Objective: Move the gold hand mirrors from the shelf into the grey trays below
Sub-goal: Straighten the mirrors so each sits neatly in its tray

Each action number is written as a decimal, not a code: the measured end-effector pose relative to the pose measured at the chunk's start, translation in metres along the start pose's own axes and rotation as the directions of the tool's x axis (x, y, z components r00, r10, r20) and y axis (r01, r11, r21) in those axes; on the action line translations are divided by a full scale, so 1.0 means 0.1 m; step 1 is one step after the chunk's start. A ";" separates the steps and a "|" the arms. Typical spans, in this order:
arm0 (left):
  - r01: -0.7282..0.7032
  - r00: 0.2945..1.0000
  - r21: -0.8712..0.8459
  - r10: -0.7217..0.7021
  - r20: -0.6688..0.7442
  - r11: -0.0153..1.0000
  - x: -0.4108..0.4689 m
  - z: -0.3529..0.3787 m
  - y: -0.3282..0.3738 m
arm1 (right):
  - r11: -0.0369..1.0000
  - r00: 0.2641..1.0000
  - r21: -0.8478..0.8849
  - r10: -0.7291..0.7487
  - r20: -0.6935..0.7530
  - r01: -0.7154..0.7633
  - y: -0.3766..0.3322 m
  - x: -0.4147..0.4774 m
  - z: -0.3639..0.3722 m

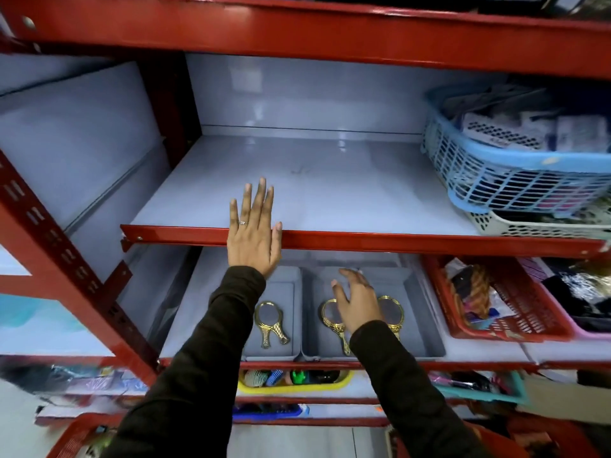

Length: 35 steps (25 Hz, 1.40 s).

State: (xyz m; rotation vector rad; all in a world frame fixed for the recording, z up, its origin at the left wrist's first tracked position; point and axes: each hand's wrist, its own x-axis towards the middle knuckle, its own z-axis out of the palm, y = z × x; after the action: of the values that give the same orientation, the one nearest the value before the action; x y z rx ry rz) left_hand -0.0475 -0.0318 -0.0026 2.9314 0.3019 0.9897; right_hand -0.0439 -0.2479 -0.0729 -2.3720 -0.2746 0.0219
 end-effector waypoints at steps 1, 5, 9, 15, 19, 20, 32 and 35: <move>-0.015 1.000 -0.014 0.015 0.012 1.000 -0.13 0.01 0.07 | 1.000 1.000 -0.003 -0.003 -0.006 0.003 0.04 -0.01 -0.04; -0.088 0.992 -0.104 0.097 0.083 0.991 -0.79 0.10 0.49 | 0.998 0.999 -0.058 0.027 -0.025 -0.029 0.25 -0.17 -0.27; -0.078 0.962 -0.262 0.142 0.234 0.962 -1.28 0.28 0.99 | 0.995 0.996 -0.046 0.088 -0.004 -0.088 0.65 -0.27 -0.40; 0.152 0.888 -0.405 0.055 0.456 0.902 -1.46 0.67 1.76 | 0.988 0.989 -0.032 0.150 0.014 -0.150 1.18 -0.23 -0.67; 0.515 0.766 -0.516 -0.098 0.635 0.685 -1.40 0.93 2.25 | 0.914 0.937 0.206 0.341 0.081 -0.350 1.54 -0.05 -0.77; 0.604 0.722 -0.526 -0.132 0.679 0.598 -1.35 0.96 2.35 | 0.846 0.899 0.305 0.417 0.136 -0.438 1.59 0.02 -0.78; 0.920 0.046 -0.144 -0.265 0.963 -0.364 -1.08 2.24 2.94 | 0.434 0.629 0.469 0.639 0.442 -0.770 2.21 0.71 -0.34; 0.959 0.021 -0.115 -0.343 0.939 -0.258 -1.16 2.31 2.97 | 0.388 0.601 0.477 0.650 0.465 -0.789 2.25 0.69 -0.29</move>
State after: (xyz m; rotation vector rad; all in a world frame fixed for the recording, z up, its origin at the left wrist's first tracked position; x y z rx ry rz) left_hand 0.0535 -0.3381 -0.2285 1.1658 1.0667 -0.2104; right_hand 0.0691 -0.4123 -0.2006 -1.5817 0.6456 0.6873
